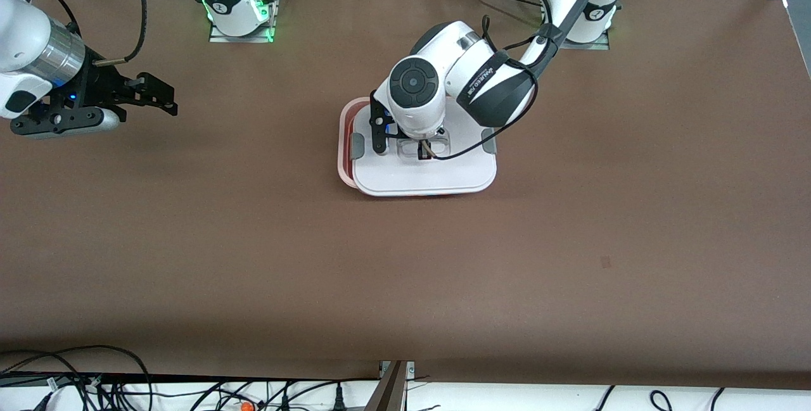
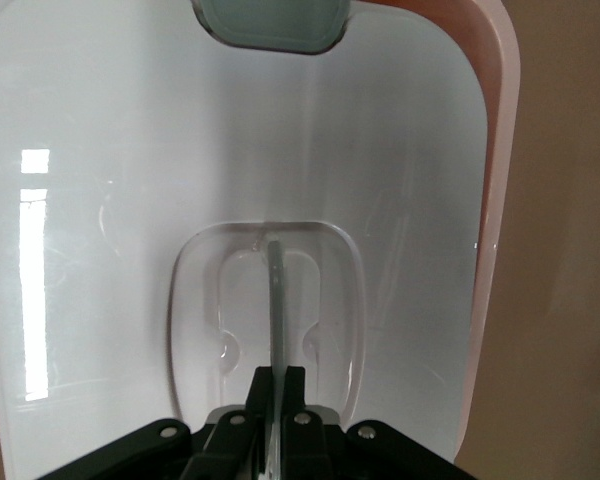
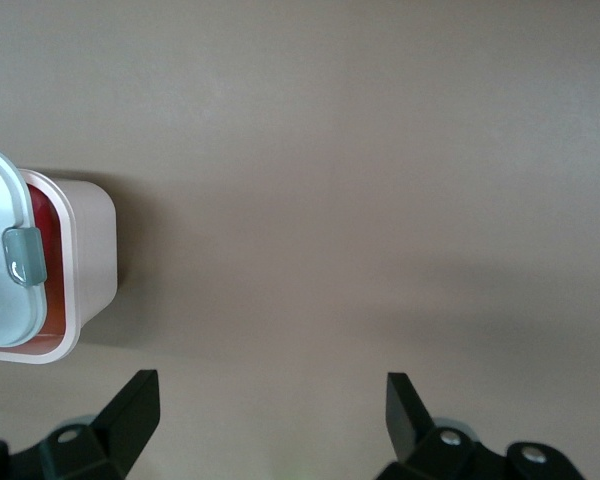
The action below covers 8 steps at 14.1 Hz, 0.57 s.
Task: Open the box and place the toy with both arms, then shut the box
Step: 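Lower the lid onto the box and press it down with the left gripper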
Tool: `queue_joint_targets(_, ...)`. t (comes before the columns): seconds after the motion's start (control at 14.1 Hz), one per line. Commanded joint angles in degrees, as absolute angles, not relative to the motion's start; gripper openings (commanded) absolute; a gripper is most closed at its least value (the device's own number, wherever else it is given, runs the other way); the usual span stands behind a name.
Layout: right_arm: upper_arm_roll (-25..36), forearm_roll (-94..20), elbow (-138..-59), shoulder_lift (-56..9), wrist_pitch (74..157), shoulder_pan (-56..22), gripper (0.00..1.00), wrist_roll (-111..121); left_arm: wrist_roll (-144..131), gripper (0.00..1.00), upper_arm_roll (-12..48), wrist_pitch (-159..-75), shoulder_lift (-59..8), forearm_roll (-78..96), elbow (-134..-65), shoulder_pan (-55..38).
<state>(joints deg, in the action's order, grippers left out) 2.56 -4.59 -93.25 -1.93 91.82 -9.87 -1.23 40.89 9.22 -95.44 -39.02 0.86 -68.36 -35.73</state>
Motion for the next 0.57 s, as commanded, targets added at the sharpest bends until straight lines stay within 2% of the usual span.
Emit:
queue_joint_targets(0.0, 1.4, -4.1, -92.6, -2.0, 92.6, -8.5, 1.00, -1.1, 38.5, 0.00, 8.7, -94.2, -40.0, 2.3, -65.9, -37.4)
queue_joint_targets(0.49, 1.2, -1.8, -90.5, -3.5, 92.1, -8.7, 1.00, -0.6, 38.5, 0.00, 8.5, -96.1, -40.3, 2.1, -65.8, -39.2)
